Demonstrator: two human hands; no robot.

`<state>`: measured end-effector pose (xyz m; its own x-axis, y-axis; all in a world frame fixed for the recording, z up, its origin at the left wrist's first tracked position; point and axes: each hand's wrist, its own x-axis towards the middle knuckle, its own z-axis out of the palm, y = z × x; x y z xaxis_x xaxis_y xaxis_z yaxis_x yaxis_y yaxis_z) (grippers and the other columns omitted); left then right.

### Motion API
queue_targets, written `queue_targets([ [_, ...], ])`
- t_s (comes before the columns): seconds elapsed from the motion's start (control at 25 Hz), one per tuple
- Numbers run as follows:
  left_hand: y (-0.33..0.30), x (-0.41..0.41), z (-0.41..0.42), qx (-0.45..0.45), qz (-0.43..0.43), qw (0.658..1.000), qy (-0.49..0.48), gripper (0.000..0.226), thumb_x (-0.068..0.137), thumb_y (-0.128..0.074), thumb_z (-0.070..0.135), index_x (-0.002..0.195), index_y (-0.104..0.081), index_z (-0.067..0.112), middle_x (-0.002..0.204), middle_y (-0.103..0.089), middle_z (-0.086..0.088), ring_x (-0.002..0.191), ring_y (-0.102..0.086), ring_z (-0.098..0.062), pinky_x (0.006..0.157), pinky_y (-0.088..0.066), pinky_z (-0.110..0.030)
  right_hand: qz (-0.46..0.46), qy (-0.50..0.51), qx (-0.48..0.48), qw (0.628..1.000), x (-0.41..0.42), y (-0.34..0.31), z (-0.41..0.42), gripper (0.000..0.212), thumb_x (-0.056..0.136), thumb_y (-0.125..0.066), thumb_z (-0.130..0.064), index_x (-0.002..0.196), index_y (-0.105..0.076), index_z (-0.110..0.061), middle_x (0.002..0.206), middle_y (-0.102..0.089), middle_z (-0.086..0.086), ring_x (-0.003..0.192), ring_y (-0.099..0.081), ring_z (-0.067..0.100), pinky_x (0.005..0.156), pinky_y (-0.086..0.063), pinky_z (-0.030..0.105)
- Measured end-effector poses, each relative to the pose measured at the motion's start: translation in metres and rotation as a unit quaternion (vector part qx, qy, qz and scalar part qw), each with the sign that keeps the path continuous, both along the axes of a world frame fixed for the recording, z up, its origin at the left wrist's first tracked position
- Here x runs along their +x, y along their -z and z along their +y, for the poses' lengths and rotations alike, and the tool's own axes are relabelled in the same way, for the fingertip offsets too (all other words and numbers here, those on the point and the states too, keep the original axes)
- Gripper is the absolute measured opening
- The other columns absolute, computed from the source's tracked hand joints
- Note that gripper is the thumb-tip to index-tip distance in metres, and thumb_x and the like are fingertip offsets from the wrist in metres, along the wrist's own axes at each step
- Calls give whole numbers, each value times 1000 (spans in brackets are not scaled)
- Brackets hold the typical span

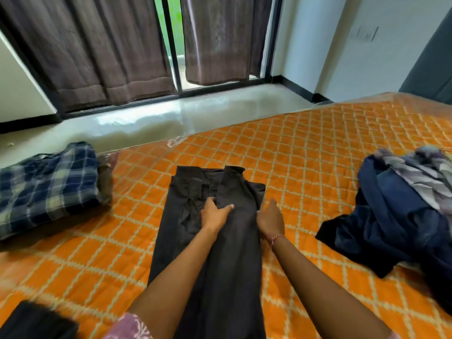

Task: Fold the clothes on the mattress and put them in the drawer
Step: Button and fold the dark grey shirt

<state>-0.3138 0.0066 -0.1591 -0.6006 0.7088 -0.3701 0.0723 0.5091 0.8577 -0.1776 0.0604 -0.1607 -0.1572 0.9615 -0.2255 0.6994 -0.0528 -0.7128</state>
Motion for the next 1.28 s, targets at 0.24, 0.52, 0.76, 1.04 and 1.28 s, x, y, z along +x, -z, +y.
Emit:
queue_targets([
  [0.24, 9, -21, 56, 38, -172, 982, -69, 17, 90, -63, 22, 91, -68, 6, 100, -69, -16, 95, -65, -33, 82, -55, -42, -5, -113, -2, 994, -31, 7, 99, 13, 98, -48, -19, 99, -59, -12, 115, -62, 19, 110, -56, 33, 69, -31, 27],
  [0.52, 14, -34, 41, 63, -288, 948, -118, 32, 96, -54, 23, 115, -63, -1, 109, -67, -17, 87, -64, -27, 70, -52, -34, -215, -369, 16, 904, -43, -13, 124, 24, 89, -57, -7, 110, -66, -9, 112, -65, 11, 103, -59, 28, 80, -45, 33],
  [0.76, -8, -32, 37, 112, -336, 935, -26, 30, 94, -56, 34, 104, -68, 9, 90, -72, -6, 72, -68, -15, 59, -55, -23, 155, -116, -20, 981, -37, -18, 132, 20, 92, -45, 2, 87, -60, -12, 93, -59, 10, 84, -54, 21, 63, -38, 27],
  [1.04, -31, -59, 34, 109, -308, 945, 1, 17, 94, -57, 21, 98, -67, 8, 84, -73, -5, 73, -69, -18, 63, -56, -27, 118, 46, 243, 962, -76, -29, 64, 43, 96, -42, -9, 138, -45, -14, 150, -36, 11, 140, -29, 27, 109, -29, 39],
  [1.28, -8, -93, 31, 77, -218, 969, -85, 30, 94, -51, -1, 122, -58, -2, 94, -68, -17, 72, -61, -20, 66, -52, -31, -210, -267, 87, 937, -108, 13, -34, 70, 93, -17, -65, 151, 6, -32, 158, 20, 2, 144, 22, 21, 111, 14, 56],
])
